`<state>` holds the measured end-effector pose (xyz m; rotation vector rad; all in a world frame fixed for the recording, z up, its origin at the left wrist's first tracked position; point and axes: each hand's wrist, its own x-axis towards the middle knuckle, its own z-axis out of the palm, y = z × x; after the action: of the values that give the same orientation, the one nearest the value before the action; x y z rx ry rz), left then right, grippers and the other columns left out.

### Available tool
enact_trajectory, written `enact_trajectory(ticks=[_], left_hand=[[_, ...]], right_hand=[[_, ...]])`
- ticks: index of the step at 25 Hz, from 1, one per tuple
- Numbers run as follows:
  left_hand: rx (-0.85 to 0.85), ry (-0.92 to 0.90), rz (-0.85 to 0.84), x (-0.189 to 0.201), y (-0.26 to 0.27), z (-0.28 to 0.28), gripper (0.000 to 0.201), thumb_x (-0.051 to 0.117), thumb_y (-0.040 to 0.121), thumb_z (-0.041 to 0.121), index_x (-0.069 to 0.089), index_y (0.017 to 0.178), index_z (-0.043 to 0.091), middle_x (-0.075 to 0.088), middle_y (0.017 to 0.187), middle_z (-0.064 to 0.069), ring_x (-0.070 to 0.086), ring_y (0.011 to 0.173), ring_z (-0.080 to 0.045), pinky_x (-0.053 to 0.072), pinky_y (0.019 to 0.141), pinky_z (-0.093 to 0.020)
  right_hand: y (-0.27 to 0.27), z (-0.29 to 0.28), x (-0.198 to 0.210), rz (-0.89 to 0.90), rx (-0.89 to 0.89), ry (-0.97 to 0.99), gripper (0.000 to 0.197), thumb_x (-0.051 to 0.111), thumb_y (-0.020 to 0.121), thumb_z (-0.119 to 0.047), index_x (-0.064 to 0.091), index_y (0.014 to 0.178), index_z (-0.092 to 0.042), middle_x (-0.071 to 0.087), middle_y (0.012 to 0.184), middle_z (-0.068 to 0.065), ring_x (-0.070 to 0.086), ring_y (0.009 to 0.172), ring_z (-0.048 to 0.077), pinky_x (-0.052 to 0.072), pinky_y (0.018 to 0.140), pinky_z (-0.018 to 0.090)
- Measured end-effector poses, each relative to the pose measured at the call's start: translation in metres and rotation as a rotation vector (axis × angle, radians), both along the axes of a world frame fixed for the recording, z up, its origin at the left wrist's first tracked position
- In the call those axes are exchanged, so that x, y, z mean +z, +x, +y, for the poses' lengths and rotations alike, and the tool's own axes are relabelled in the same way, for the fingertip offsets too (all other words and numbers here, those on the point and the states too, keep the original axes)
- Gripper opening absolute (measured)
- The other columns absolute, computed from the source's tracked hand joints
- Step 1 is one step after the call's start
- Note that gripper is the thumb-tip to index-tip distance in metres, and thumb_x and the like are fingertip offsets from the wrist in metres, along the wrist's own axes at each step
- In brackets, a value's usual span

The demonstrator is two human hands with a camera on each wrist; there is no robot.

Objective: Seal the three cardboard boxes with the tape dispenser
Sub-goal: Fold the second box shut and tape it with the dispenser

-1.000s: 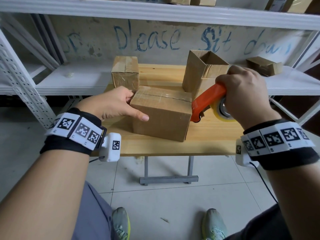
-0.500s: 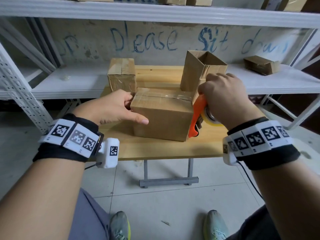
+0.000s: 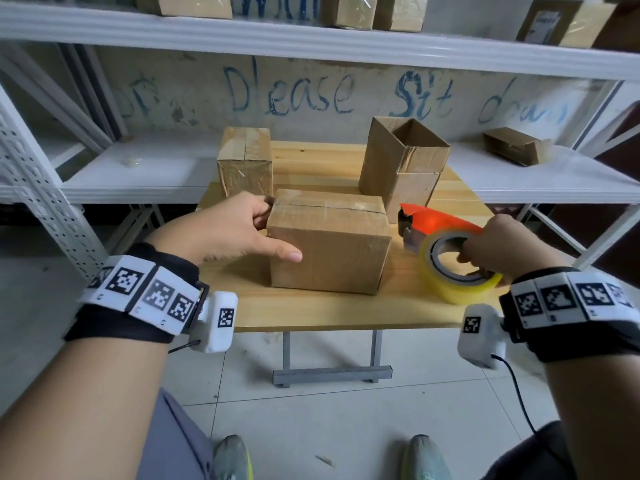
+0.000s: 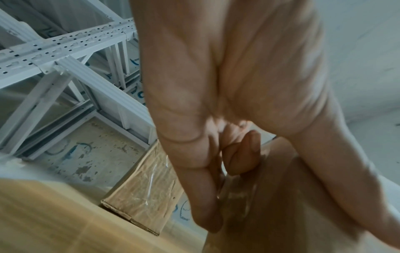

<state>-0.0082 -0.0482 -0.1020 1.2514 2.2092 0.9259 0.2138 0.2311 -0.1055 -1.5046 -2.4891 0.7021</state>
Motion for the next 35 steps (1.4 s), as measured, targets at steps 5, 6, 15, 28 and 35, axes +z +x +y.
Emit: enact_trajectory(ticks=[5,6,15,28,35], left_hand=[[0.063,-0.038,0.073,0.001,0.002,0.000,0.092,0.082,0.040,0.081,0.073,0.087,0.003,0.069,0.112,0.015,0.068,0.100,-0.019,0.053,0.098,-0.045],[0.084,-0.040,0.079,0.002,0.003,-0.001,0.092,0.083,0.040,0.081,0.065,0.076,-0.001,0.071,0.105,0.008,0.067,0.092,-0.026,0.054,0.091,-0.046],[0.204,-0.161,0.231,0.021,0.027,-0.006,0.101,0.078,0.035,0.079,0.029,0.108,0.030,0.055,0.108,0.008,0.057,0.092,-0.015,0.051,0.081,-0.043],[0.032,-0.094,0.245,0.013,0.033,0.003,0.085,0.078,0.071,0.066,0.028,0.140,0.072,0.039,0.155,0.027,0.042,0.141,-0.005,0.039,0.116,-0.039],[0.047,-0.027,0.169,0.005,0.030,0.008,0.094,0.082,0.072,0.058,0.024,0.146,0.066,0.046,0.136,0.028,0.049,0.125,-0.002,0.043,0.111,-0.035]], right_hand=[[-0.004,-0.015,0.000,0.144,-0.057,-0.062,0.023,0.069,0.085,-0.019,0.062,0.088,0.002,0.069,0.071,0.014,0.068,0.064,0.033,0.061,0.060,0.045],[-0.003,-0.018,0.000,0.164,-0.050,-0.063,0.022,0.069,0.085,-0.020,0.063,0.089,0.002,0.068,0.070,0.013,0.067,0.064,0.031,0.060,0.056,0.040],[0.005,-0.036,0.012,0.360,0.022,0.099,0.011,0.065,0.082,-0.010,0.066,0.078,0.000,0.070,0.061,0.013,0.071,0.066,0.033,0.058,0.067,0.045],[-0.006,-0.064,0.019,0.588,0.178,0.203,0.005,0.065,0.081,-0.012,0.063,0.081,-0.017,0.069,0.066,0.003,0.069,0.066,0.023,0.058,0.063,0.042],[-0.008,-0.080,0.026,0.692,0.244,0.367,0.042,0.062,0.061,0.010,0.062,0.088,-0.022,0.059,0.071,-0.015,0.055,0.067,-0.012,0.035,0.051,0.003]])
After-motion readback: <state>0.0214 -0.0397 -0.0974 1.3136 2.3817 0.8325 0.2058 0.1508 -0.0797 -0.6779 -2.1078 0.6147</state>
